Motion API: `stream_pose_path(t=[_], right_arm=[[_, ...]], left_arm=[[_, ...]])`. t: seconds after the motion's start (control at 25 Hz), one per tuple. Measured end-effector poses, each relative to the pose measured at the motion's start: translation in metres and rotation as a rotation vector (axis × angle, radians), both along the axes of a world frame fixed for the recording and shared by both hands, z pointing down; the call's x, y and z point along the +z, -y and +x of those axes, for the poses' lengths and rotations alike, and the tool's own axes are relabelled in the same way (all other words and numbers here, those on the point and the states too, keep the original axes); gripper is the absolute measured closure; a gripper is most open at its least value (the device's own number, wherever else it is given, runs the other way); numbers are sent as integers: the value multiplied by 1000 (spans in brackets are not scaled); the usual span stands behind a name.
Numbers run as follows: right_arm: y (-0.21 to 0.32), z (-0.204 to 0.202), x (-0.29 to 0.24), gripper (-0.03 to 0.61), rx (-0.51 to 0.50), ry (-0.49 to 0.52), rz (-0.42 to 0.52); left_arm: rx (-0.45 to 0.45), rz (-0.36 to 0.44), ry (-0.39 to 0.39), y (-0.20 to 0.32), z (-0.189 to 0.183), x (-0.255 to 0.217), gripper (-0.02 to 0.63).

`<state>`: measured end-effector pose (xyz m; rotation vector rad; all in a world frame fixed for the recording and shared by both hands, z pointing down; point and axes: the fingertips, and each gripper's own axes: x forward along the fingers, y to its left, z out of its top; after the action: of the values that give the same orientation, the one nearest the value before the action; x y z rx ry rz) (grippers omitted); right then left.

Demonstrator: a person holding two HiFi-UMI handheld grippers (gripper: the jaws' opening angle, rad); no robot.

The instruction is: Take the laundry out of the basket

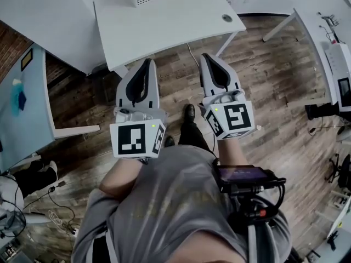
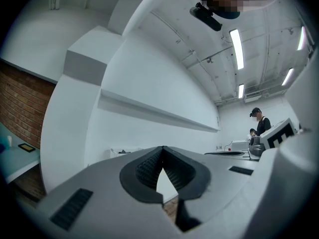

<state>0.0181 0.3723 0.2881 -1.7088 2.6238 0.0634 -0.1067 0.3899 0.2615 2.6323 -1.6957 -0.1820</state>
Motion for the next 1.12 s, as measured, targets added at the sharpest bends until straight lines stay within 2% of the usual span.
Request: stream_pose_path(t=[0.36, 0.72, 0.88, 1.12], right_arm=[[100, 47, 10, 571, -6, 14, -27], [213, 87, 0, 571, -101, 28, -20], [248, 90, -11, 572, -157, 33, 9], [291, 69, -11, 571, -239, 35, 12]], left_arm=[[-17, -44, 45, 105, 47, 7, 606], [-98, -35, 58, 205, 95, -6, 605], [-160, -5, 60, 230, 98, -17, 605], [-242, 2, 62, 266, 80, -21, 604]])
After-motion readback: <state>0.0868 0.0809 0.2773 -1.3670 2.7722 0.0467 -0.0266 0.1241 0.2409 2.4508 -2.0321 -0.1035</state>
